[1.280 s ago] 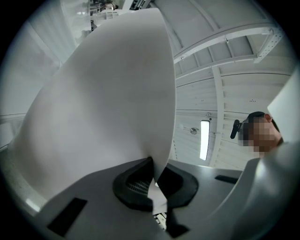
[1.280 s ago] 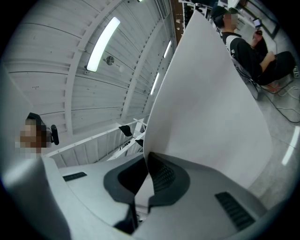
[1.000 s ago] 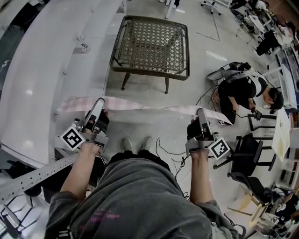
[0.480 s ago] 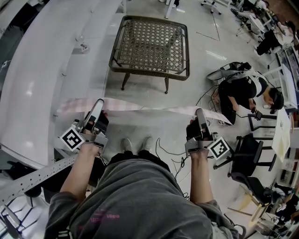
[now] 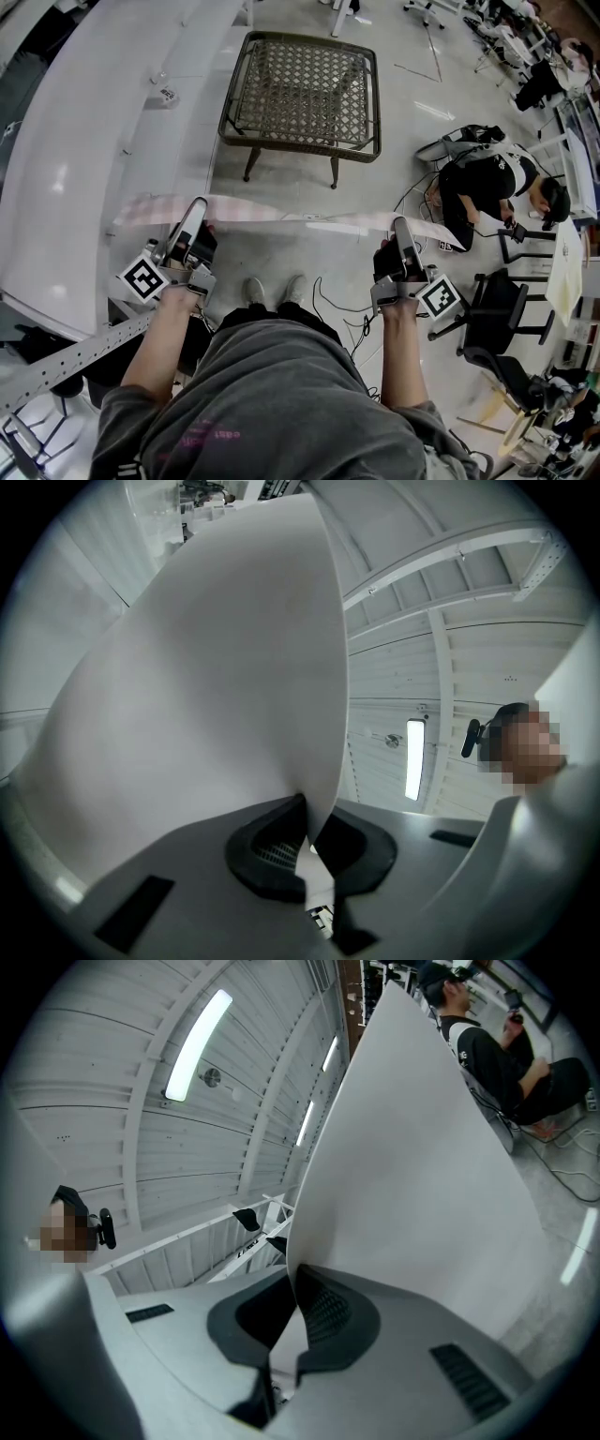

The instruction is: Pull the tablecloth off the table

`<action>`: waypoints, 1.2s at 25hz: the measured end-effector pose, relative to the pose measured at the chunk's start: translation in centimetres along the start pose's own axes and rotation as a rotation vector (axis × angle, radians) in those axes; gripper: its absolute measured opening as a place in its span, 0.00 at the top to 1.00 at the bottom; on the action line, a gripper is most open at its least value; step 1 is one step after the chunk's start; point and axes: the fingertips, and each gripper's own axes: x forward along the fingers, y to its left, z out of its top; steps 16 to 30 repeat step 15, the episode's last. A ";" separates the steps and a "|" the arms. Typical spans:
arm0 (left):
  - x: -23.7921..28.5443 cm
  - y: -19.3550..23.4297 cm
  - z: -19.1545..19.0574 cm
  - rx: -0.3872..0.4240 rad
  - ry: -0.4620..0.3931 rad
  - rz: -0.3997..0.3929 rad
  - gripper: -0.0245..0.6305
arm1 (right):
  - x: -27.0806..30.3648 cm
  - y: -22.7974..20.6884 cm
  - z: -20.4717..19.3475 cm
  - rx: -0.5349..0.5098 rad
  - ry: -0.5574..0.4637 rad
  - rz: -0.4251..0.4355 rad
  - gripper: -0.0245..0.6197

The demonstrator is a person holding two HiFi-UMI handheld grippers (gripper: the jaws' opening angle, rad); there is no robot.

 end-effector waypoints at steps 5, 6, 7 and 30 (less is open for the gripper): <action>0.3 0.3 -0.1 -0.006 -0.003 0.004 0.96 | 0.4 -0.4 0.1 0.005 0.003 -0.001 0.95; 0.3 0.4 -0.1 -0.008 -0.003 0.005 0.96 | 0.4 -0.4 0.2 0.005 0.003 0.000 0.95; 0.3 0.4 -0.1 -0.010 -0.004 0.006 0.96 | 0.5 -0.4 0.2 0.004 0.003 0.000 0.95; -0.3 0.1 -0.3 -0.004 -0.002 0.009 0.96 | 0.0 -0.2 -0.2 0.002 0.008 0.001 0.95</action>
